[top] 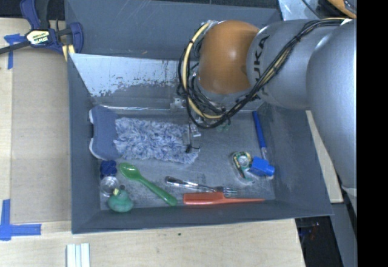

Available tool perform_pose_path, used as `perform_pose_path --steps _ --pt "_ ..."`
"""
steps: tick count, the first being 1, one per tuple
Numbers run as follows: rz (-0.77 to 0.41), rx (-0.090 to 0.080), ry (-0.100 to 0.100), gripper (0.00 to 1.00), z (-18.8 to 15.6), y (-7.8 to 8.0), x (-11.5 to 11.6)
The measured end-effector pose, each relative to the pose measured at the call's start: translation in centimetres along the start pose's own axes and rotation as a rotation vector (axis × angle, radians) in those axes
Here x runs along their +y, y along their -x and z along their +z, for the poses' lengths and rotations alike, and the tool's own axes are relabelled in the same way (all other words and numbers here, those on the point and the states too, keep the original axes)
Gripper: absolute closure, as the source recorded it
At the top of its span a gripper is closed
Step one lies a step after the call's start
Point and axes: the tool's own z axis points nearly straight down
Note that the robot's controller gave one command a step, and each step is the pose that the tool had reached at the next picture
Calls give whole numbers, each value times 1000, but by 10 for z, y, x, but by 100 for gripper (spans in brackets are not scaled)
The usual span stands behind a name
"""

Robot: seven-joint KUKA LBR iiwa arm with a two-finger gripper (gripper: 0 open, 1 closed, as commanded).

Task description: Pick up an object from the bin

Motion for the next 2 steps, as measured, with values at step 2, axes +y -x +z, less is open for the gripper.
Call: perform_pose_path --steps 2 --pt "22 -10 1 0 -16 2 82"
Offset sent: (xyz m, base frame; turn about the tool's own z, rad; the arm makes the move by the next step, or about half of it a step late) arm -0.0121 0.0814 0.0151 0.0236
